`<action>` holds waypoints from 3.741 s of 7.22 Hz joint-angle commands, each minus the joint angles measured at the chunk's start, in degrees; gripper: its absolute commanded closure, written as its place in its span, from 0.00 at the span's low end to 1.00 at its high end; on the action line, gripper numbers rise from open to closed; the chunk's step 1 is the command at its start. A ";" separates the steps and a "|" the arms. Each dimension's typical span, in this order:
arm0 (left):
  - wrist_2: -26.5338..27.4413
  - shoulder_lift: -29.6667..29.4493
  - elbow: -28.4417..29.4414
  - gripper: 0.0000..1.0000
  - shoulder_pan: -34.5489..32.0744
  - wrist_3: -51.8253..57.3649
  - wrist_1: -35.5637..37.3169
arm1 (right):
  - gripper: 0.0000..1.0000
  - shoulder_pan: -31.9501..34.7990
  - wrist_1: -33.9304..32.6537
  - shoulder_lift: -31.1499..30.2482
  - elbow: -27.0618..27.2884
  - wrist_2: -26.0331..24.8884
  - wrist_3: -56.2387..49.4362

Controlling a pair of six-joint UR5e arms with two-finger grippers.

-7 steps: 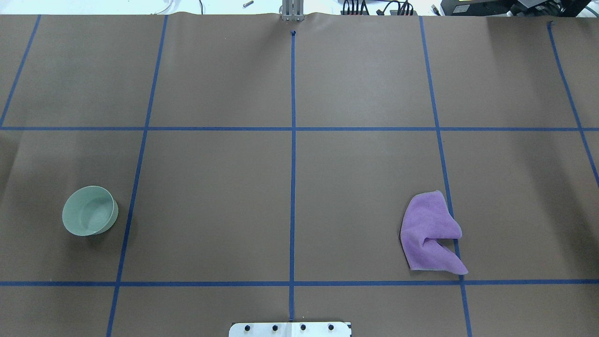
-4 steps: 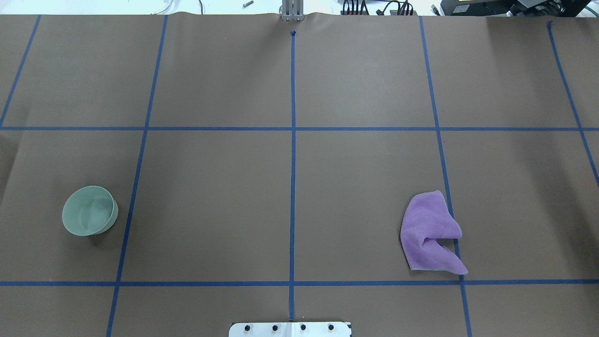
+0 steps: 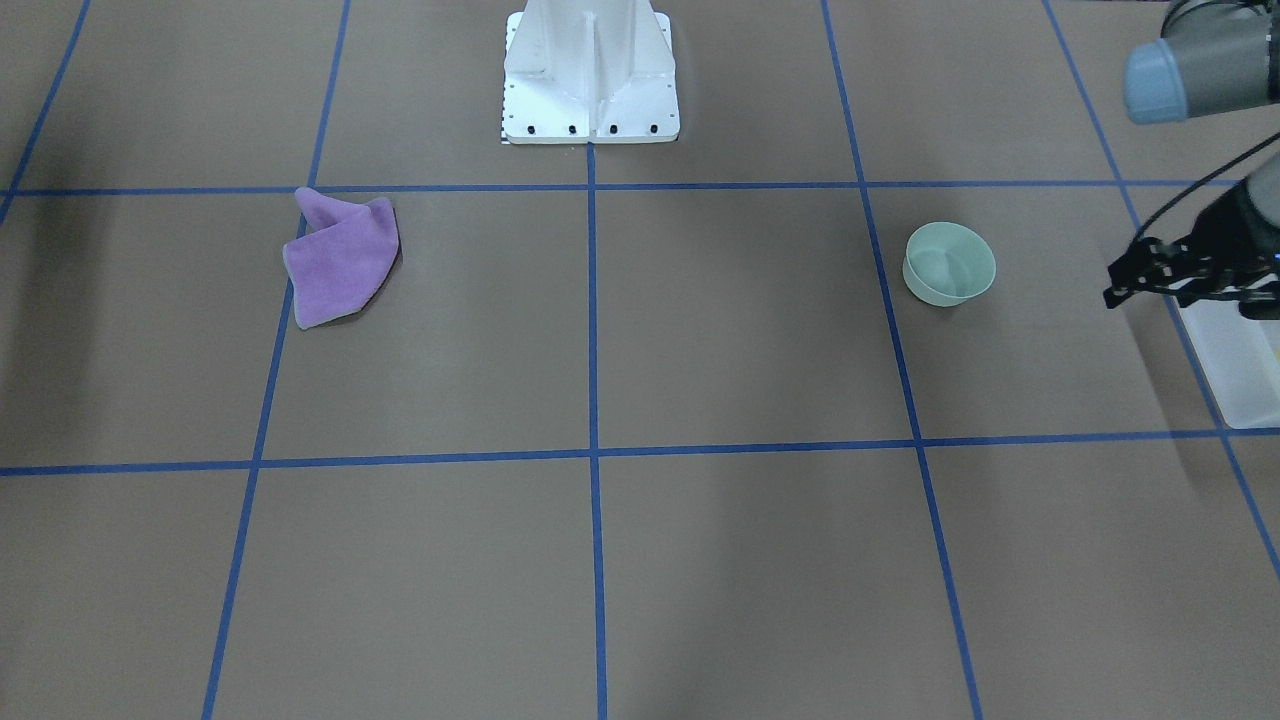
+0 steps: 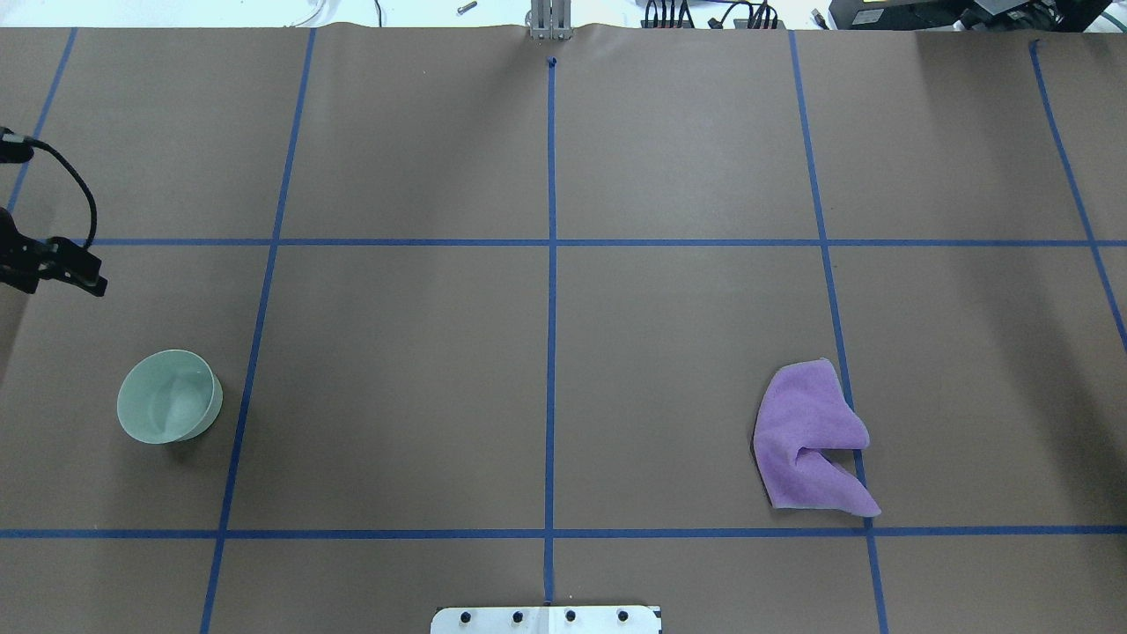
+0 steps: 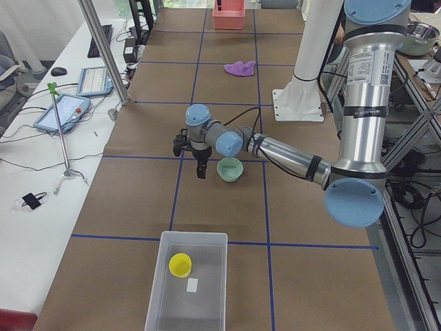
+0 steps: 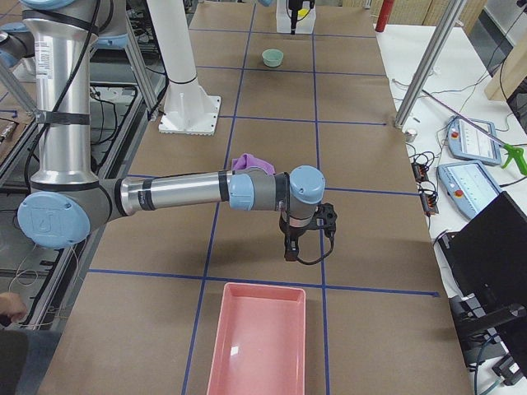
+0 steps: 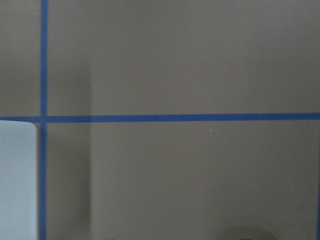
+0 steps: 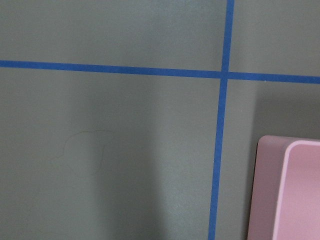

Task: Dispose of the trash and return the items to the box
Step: 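Grasp the green bowl rim with the left gripper while the right arm moves in, then carry the green bowl into the clear bin while the right gripper hovers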

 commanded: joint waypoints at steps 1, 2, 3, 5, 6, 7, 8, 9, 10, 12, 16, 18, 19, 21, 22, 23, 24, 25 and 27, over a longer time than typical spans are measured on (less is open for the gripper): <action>3.79 3.97 -0.35 0.13 8.19 -8.06 -7.22 | 0.00 -3.30 2.78 0.83 1.59 -0.05 9.39; 6.68 4.06 0.17 0.13 11.62 -9.40 -8.79 | 0.00 -6.10 5.24 0.92 2.55 -0.05 15.16; 6.97 4.06 1.83 0.14 12.27 -9.42 -9.68 | 0.00 -9.08 9.18 0.83 3.17 -0.14 22.10; 6.97 3.97 3.87 0.35 13.59 -11.17 -12.31 | 0.00 -13.93 16.84 0.83 3.09 -0.40 32.67; 6.97 3.97 3.87 0.70 13.68 -12.39 -12.32 | 0.00 -15.43 17.74 0.83 3.26 -0.40 34.63; 6.80 4.06 3.70 1.00 13.68 -12.67 -12.32 | 0.00 -16.83 17.75 0.92 3.96 -0.49 36.39; 6.27 4.15 3.35 1.00 13.59 -12.50 -12.24 | 0.00 -17.80 17.75 0.92 4.83 -0.57 37.80; 4.61 4.41 2.73 1.00 13.24 -12.06 -11.89 | 0.00 -18.68 17.75 0.92 5.71 -0.58 38.86; -1.41 4.50 2.47 1.00 11.59 -10.14 -11.71 | 0.00 -19.56 17.75 0.92 6.94 -0.75 40.17; -7.41 6.33 2.55 1.00 1.25 3.08 -9.09 | 0.00 -21.85 17.84 0.92 7.57 -1.89 41.41; -9.73 -0.20 9.27 1.00 -24.22 44.62 17.07 | 0.00 -28.78 25.63 0.92 7.74 -5.92 51.66; -9.56 -9.16 27.16 1.00 -33.74 60.47 17.82 | 0.00 -29.94 27.24 0.92 7.74 -6.64 53.02; -9.55 -14.69 37.86 1.00 -37.87 67.16 17.39 | 0.00 -30.03 27.24 0.92 7.66 -6.73 53.02; -9.47 -19.58 56.17 1.00 -40.72 72.32 9.63 | 0.00 -30.29 27.24 0.92 7.57 -7.08 53.02; -9.55 -19.67 60.43 1.00 -40.81 72.15 6.52 | 0.00 -30.56 27.24 1.00 7.57 -7.08 53.02; -9.47 -19.58 61.34 1.00 -40.81 72.06 6.40 | 0.00 -30.56 27.24 1.09 7.57 -6.99 53.02; -9.47 -19.50 62.57 1.00 -41.95 72.67 6.31 | 0.00 -30.56 27.24 1.18 7.57 -6.99 53.02; -9.47 -19.49 62.67 1.00 -43.70 72.85 6.40 | 0.00 -30.56 27.24 1.18 7.48 -6.99 53.02; -8.34 -18.71 65.89 1.00 -43.19 72.59 2.22 | 0.00 -30.73 27.24 1.18 7.48 -7.08 53.02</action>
